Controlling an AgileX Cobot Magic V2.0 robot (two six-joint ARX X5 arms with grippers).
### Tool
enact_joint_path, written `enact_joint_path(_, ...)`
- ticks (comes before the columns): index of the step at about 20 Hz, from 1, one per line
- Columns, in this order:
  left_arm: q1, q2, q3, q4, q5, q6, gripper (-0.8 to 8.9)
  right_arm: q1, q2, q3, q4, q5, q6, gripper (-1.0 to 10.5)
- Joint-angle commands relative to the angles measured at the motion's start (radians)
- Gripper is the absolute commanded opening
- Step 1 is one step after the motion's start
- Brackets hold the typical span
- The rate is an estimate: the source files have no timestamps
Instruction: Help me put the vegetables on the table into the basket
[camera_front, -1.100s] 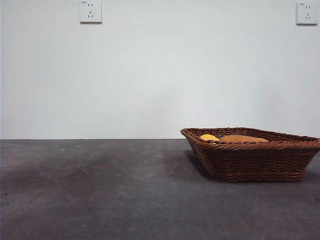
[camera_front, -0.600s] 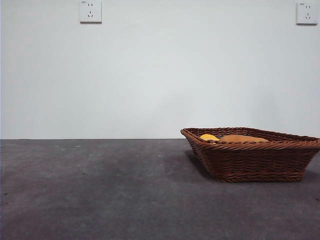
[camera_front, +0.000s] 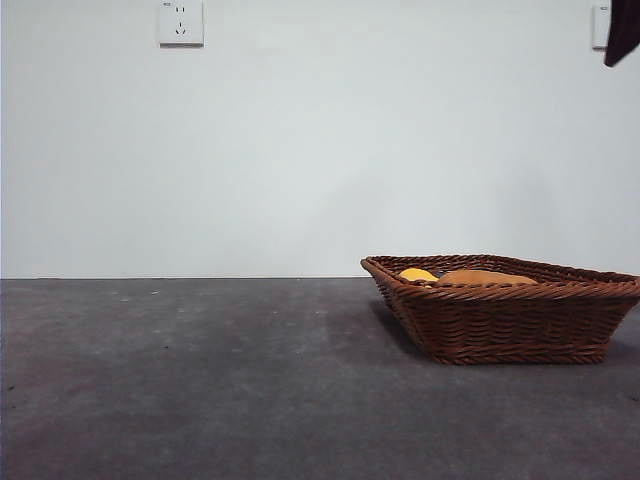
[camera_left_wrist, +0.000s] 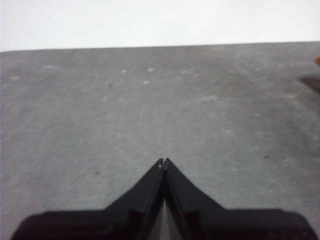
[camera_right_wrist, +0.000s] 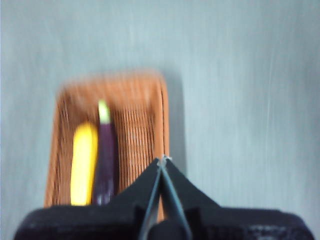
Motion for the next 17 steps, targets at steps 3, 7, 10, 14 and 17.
enact_joint_path(3,0.007,-0.024,-0.012,0.003,-0.028,-0.01,-0.04,0.001,0.006,-0.006,0.187,0.005,0.01,0.0)
enact_joint_path(7,0.009,-0.024,-0.012,0.003,-0.026,-0.01,-0.04,0.001,0.006,-0.006,0.284,0.005,0.01,0.0)
enact_joint_path(10,0.009,-0.024,-0.012,0.01,-0.026,-0.01,-0.04,0.001,0.006,-0.006,0.283,0.005,0.01,0.0)
enact_joint_path(14,0.009,-0.024,-0.012,0.01,-0.027,-0.01,-0.04,0.001,0.006,-0.006,0.283,0.005,0.01,0.0)
enact_joint_path(17,0.009,-0.024,-0.012,0.01,-0.027,-0.01,-0.04,0.001,0.006,-0.006,0.283,0.005,0.01,0.0)
